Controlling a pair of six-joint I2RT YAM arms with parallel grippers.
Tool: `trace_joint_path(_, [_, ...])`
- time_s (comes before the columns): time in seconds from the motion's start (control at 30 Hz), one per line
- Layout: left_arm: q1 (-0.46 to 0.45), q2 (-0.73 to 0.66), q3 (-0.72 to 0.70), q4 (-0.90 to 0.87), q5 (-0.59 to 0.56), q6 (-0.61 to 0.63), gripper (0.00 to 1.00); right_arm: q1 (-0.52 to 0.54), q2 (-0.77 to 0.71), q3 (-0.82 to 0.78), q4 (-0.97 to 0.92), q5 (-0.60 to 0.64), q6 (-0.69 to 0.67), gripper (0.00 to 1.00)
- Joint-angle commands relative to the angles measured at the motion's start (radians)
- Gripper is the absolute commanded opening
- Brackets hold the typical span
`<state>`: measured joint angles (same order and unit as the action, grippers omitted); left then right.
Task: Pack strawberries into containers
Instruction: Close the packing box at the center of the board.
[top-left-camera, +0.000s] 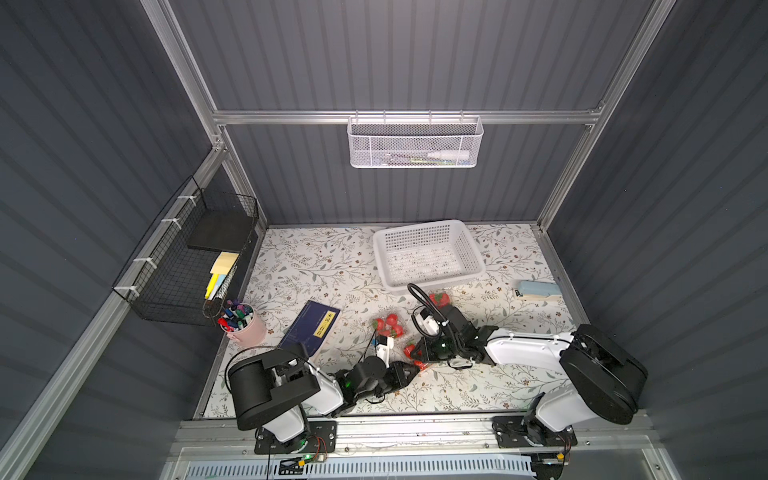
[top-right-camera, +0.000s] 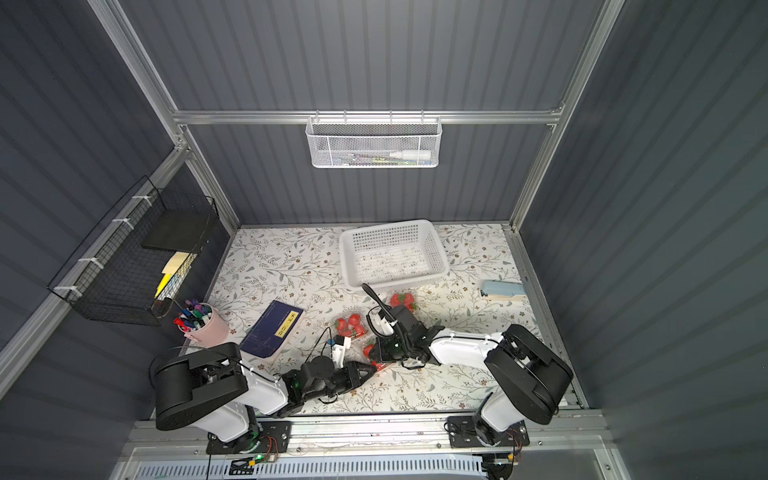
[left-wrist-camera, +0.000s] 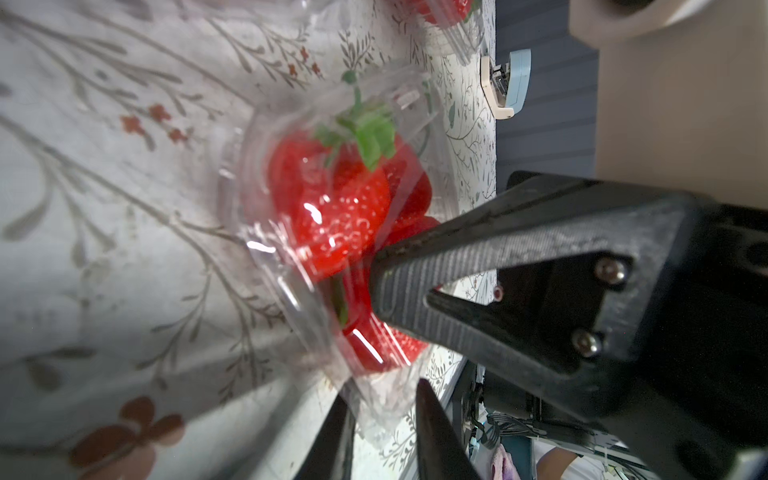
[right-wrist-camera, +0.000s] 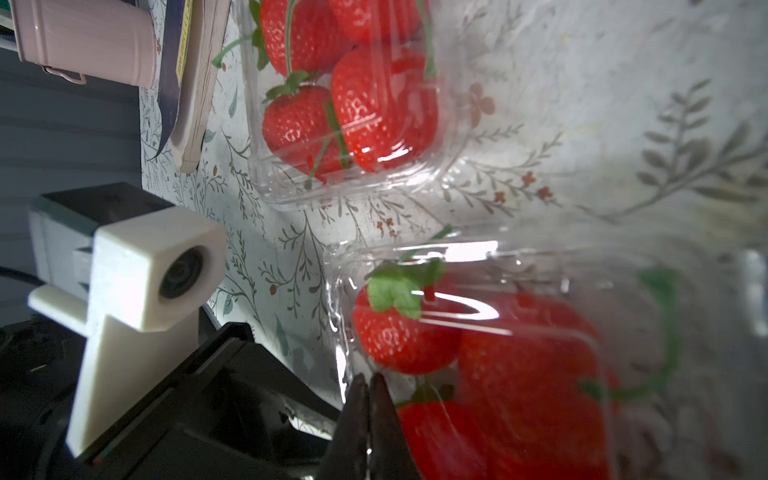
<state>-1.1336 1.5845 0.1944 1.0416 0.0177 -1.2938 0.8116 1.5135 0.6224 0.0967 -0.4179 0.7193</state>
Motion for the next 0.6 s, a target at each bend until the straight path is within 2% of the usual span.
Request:
trace_joint_path(0.0, [-0.006, 0.022, 0.027, -0.023, 0.007, 0.030, 0.22, -0.002, 0.031, -0.042, -0.078, 0.043, 0.007, 0.07])
trace_joint_path(0.17, [-0.006, 0.037, 0.033, -0.030, 0.014, 0.034, 0.19, -0.007, 0.032, -0.049, -0.072, 0.041, 0.009, 0.07])
trace_joint_path(0.27, [-0.006, -0.016, 0.043, -0.094, -0.008, 0.040, 0.20, -0.010, 0.033, -0.049, -0.070, 0.039, 0.008, 0.07])
trace_joint_path(0.4, [-0.006, -0.222, 0.033, -0.253, -0.051, 0.038, 0.33, -0.021, 0.033, -0.046, -0.077, 0.037, 0.002, 0.07])
trace_joint_path(0.43, [-0.006, -0.292, 0.014, -0.294, -0.064, -0.020, 0.36, -0.023, 0.031, -0.046, -0.081, 0.036, 0.001, 0.07])
trace_joint_path(0.57, [0.007, -0.512, -0.062, -0.417, -0.157, -0.101, 0.51, -0.031, 0.009, -0.047, -0.096, 0.043, -0.001, 0.07])
